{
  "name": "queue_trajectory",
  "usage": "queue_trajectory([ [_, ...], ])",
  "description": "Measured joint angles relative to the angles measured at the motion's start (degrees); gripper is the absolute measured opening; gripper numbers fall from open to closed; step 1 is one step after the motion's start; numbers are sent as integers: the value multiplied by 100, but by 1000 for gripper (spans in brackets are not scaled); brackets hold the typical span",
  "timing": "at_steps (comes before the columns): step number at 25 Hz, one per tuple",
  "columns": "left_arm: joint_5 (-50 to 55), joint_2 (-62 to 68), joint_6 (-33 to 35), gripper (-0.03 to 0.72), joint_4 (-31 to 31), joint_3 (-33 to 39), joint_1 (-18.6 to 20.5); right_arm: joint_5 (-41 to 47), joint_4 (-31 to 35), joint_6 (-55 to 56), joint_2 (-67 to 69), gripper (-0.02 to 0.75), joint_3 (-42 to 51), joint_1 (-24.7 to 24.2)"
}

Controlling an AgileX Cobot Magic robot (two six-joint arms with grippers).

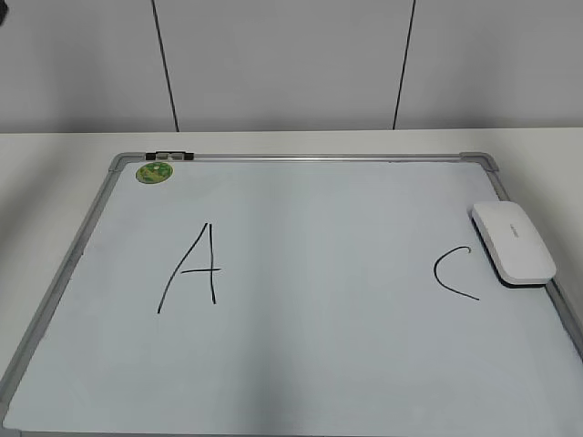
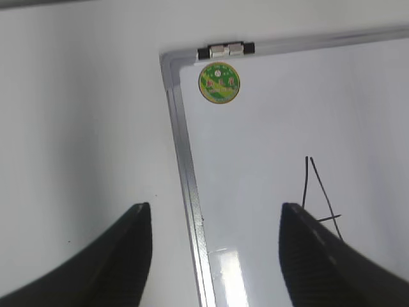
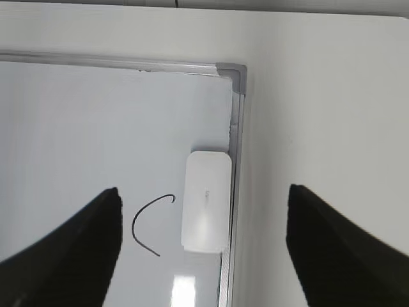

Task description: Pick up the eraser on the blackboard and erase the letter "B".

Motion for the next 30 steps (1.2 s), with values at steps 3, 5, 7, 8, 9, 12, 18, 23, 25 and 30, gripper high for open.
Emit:
queue_trajectory([
  [3, 52, -864, -54, 461, 69, 370, -180, 22, 0, 0, -758, 593, 507, 0],
  [5, 91, -1398, -124, 461, 81, 748, -279, 35, 0, 0, -1259, 592, 849, 0],
  [7, 127, -1929, -157, 461, 81, 1132, -352, 43, 54, 0, -1695, 592, 1177, 0],
  [8, 139, -2140, -167, 461, 81, 1343, -365, 47, 98, 0, -1888, 592, 1317, 0],
  [9, 139, -2389, -167, 461, 81, 1517, -380, 56, 142, 0, -2149, 592, 1504, 0],
  [12, 152, -3072, -179, 458, 119, 2161, -380, 66, 200, 0, -2727, 592, 1913, 0],
  [18, 163, -4515, -238, 450, 162, 3508, -380, 79, 272, 107, -3980, 592, 2959, 0],
  [23, 185, -5694, -273, 443, 162, 4495, -380, 103, 311, 120, -5111, 591, 3774, 0],
  [25, 196, -6156, -273, 442, 187, 4887, -380, 117, 320, 129, -5544, 589, 4060, 0],
  [30, 209, -7119, -283, 433, 258, 5819, -380, 125, 192, 129, -6347, 589, 4801, 0],
])
